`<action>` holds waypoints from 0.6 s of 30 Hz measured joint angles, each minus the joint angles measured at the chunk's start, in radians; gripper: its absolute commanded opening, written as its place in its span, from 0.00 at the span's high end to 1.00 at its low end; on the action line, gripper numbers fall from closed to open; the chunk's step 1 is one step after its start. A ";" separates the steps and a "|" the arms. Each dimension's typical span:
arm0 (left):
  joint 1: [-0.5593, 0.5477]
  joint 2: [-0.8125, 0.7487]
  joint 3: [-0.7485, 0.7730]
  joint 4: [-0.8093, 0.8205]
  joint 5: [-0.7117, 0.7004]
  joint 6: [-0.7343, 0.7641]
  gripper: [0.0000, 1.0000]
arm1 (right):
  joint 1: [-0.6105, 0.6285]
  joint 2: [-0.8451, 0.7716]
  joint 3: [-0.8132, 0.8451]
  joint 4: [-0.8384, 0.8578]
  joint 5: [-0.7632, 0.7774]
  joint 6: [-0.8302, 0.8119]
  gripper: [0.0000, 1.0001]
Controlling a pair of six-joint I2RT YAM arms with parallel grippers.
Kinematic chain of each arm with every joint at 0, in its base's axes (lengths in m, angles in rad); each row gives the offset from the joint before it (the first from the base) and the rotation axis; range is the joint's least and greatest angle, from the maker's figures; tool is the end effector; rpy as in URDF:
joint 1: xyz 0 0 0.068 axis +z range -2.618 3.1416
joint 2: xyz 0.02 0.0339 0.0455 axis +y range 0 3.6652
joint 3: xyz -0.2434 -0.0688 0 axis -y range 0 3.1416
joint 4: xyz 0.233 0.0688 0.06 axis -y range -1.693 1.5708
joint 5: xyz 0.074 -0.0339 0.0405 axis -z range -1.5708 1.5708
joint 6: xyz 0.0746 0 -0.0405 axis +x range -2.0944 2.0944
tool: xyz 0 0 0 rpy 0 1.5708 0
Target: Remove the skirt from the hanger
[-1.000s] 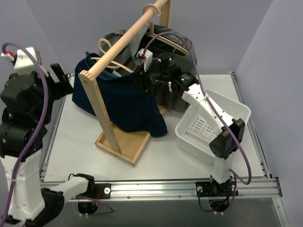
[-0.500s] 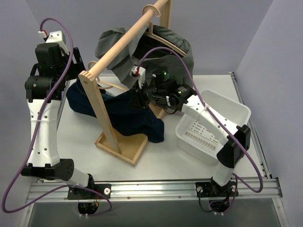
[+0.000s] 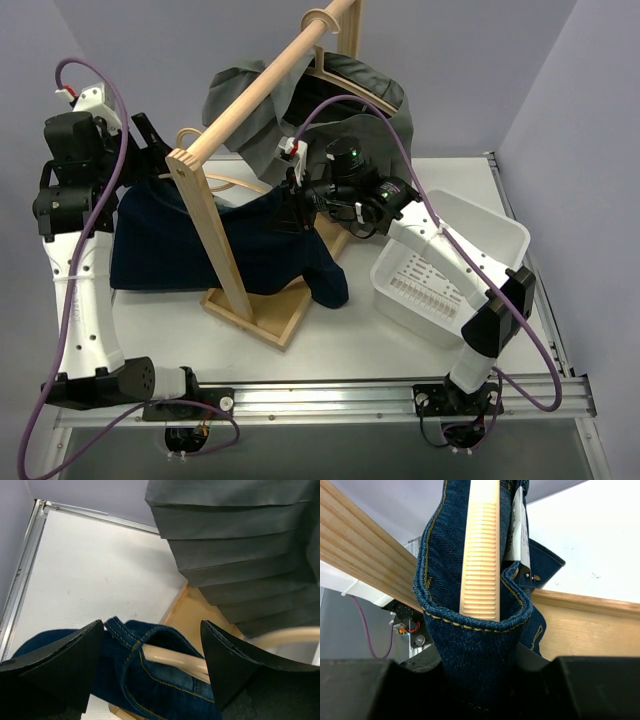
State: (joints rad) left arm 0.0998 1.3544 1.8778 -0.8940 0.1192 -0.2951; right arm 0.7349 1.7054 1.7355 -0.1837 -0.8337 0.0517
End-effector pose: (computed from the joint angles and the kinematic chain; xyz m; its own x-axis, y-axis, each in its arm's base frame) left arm 0.2771 0.0188 0.4660 -0.3481 -0.3251 -0.8793 -0.0939 0.9453 -0.3123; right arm 0.2645 0.3135 0.4027 -0.1647 -0.1020 -0.9811 -0.9863 0.0133 0.1642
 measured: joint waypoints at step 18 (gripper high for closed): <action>0.000 -0.097 -0.016 0.045 0.158 -0.066 0.15 | 0.015 0.073 0.055 -0.017 0.012 0.000 1.00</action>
State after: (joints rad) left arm 0.1001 1.2579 1.8614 -0.8494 0.2775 -0.3607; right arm 0.7502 1.7782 1.7901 -0.2008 -0.8219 0.0513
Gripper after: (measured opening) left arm 0.856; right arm 0.238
